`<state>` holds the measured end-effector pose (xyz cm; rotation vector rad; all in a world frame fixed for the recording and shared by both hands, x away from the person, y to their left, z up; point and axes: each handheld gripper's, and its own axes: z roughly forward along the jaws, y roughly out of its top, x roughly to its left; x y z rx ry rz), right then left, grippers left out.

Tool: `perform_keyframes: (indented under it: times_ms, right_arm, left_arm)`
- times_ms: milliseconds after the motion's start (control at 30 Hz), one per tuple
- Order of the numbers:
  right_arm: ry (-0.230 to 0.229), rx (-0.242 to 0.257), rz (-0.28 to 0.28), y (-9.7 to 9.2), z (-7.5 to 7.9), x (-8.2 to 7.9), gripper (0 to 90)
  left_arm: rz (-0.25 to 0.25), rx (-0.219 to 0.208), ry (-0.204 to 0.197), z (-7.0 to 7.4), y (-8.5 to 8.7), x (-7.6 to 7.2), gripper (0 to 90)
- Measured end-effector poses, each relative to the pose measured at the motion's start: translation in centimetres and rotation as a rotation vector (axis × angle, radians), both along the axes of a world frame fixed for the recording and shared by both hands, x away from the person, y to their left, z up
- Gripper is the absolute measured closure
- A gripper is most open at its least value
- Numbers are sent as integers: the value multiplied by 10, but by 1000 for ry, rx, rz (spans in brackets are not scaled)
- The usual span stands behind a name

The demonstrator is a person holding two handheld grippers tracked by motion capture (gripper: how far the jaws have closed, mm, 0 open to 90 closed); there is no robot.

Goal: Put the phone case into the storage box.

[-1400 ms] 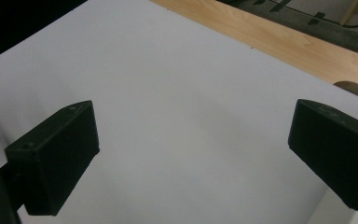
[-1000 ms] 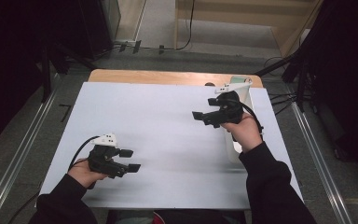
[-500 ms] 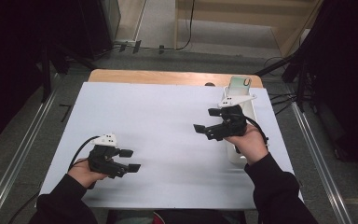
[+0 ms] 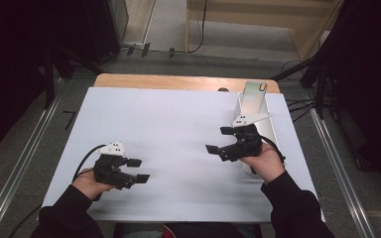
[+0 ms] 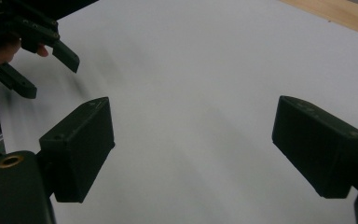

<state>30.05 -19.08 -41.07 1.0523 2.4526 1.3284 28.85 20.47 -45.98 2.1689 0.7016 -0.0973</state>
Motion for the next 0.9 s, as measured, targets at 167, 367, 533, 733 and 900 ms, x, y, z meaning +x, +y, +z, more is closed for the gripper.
perform_keyframes:
  times_ms: [167,367,533,733,900]
  right_arm:
    - [8,-10,7,-2,-8,-9,116]
    - [20,-22,13,-8,-18,-21,116]
    - [28,-8,20,-14,-23,-30,116]
    - [29,-19,15,-18,-28,-38,116]
    - [25,-24,20,-20,-31,-44,116]
  left_arm:
    - [-4,2,-1,0,0,0,289]
    - [-1,0,-1,0,0,0,289]
    - [-7,4,-10,0,0,0,289]
    - [-5,3,-10,0,-1,-1,289]
    - [-9,2,-10,1,0,-1,289]
